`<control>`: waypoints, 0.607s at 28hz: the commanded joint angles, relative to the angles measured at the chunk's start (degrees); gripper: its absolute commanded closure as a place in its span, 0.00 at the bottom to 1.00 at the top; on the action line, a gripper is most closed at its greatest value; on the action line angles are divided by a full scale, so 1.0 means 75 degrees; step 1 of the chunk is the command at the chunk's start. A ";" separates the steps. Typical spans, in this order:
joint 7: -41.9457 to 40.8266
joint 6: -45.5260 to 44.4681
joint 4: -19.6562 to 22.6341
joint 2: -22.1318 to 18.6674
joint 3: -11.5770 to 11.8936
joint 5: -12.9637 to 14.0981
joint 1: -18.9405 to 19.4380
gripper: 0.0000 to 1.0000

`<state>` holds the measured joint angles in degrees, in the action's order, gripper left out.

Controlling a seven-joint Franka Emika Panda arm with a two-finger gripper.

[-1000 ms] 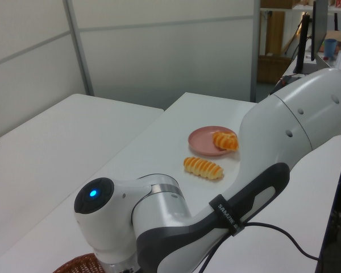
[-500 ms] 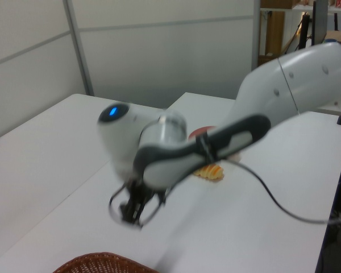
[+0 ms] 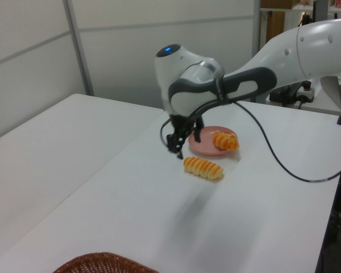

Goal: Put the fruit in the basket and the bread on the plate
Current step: 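Move the gripper above the striped bread roll and lower, then close the gripper on the striped bread roll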

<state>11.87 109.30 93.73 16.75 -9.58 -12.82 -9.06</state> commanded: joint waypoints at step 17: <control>0.0409 0.3062 0.1600 0.0438 -0.0058 -0.0142 -0.1159 0.00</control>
<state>12.80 130.01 104.87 19.90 -9.74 -12.82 -17.60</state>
